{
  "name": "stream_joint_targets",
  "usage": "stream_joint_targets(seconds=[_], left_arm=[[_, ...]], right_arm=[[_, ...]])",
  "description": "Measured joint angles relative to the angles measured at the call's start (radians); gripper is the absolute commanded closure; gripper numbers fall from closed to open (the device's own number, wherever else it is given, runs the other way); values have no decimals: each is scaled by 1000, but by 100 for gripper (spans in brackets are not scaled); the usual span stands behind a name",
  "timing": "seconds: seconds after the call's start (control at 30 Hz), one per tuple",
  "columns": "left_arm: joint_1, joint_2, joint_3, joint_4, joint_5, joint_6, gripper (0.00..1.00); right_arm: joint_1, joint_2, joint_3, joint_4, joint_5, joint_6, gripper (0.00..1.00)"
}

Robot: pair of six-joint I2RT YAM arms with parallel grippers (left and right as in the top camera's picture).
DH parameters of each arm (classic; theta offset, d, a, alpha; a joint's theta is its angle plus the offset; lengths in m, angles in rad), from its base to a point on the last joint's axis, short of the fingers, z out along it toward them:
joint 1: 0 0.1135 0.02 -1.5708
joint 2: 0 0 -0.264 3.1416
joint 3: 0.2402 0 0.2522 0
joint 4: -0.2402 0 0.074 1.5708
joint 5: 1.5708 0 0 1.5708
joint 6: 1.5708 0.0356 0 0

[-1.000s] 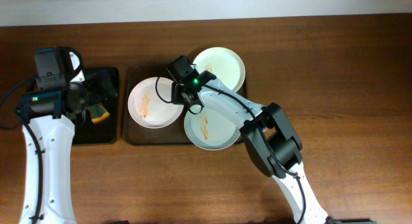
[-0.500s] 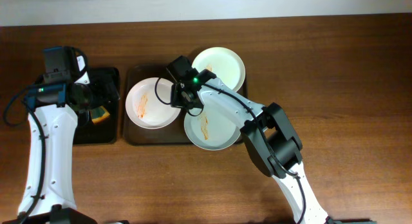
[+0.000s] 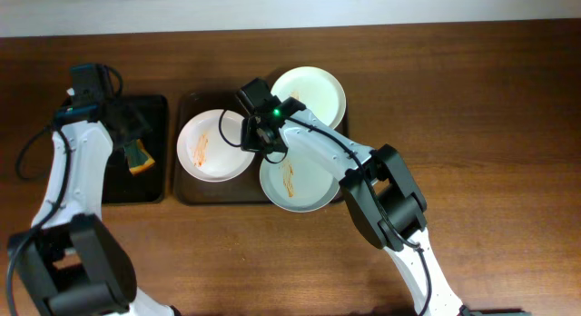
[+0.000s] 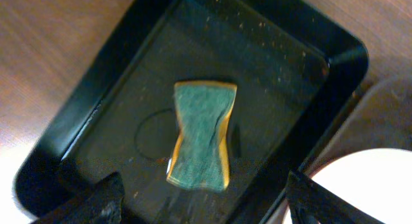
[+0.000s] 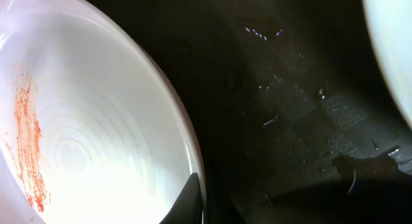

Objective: Clean dirty plates on tray and stack at the side
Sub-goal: 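Grasp the green-yellow sponge with the left gripper and lift it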

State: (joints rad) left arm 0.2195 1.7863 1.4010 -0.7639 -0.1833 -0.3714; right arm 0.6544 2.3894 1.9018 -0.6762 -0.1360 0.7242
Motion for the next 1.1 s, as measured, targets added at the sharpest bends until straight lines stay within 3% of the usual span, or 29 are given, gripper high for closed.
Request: stream_joint_targets(seconds=[0.3, 0.37, 0.47, 0.53, 0.63, 0.67, 0.93, 1.1], left_arm=[[4, 174, 0, 75, 23, -15, 25], [8, 207, -1, 77, 23, -15, 29], [9, 235, -1, 78, 23, -18, 41], [9, 246, -1, 78, 23, -18, 56], [9, 260, -1, 80, 21, -19, 84], [9, 262, -1, 82, 22, -23, 98], [9, 262, -1, 93, 29, -17, 99], [9, 227, 40, -29, 57, 47, 99]], right_arm=[[0, 0, 0, 0, -1, -13, 96], [0, 0, 0, 0, -1, -17, 96], [0, 0, 0, 0, -1, -18, 96], [0, 0, 0, 0, -1, -19, 96], [0, 0, 0, 0, -1, -21, 96], [0, 0, 0, 0, -1, -21, 96], [0, 0, 0, 1, -5, -22, 96], [-1, 0, 0, 1, -8, -23, 96]])
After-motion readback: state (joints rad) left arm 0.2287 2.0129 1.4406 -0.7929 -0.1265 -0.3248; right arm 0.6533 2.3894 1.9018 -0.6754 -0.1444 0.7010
